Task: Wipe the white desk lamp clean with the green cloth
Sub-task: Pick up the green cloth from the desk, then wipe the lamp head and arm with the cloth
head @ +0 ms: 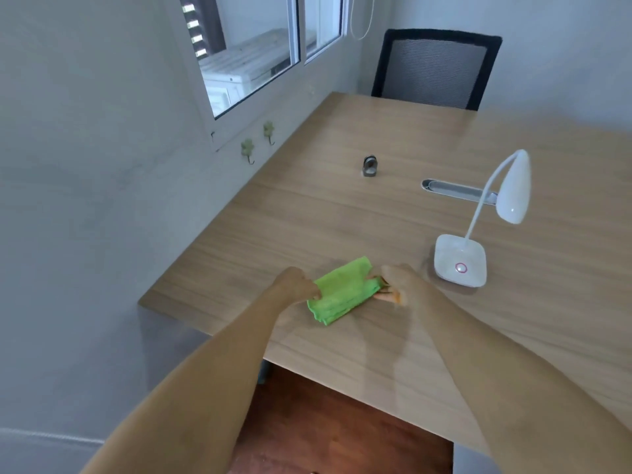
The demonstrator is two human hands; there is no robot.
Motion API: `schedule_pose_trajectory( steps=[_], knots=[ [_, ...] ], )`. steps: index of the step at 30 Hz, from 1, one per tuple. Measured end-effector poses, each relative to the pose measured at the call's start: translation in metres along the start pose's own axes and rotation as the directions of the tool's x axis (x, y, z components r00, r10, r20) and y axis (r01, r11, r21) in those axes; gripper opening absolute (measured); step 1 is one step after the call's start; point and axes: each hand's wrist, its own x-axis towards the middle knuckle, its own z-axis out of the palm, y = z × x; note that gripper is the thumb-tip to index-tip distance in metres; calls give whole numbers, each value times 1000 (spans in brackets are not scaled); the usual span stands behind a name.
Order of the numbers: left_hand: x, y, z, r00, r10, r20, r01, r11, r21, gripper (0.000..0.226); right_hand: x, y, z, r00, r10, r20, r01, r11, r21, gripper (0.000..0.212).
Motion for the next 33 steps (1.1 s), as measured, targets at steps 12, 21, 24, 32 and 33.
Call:
schedule_pose_trajectory(
  steps=[12,21,24,32,33],
  knots=[
    [-9,105,84,949,70,307,24,956,-292,17,-41,53,-133,996,55,-67,-9,839,544,21],
    [-22,141,150,819,107,564,198,870,-452,17,-65,82,-176,990,-112,-89,139,614,777,6],
    [-25,145,158,795,110,597,234,852,-469,16,-69,86,-170,989,-151,-3,100,640,762,16],
    [11,172,83,910,170,379,-35,940,-338,21,-81,25,-198,945,-67,-320,162,947,279,41],
    [14,185,65,930,201,308,-75,923,-377,25,-85,11,-206,918,-125,-377,206,961,184,42]
  ],
)
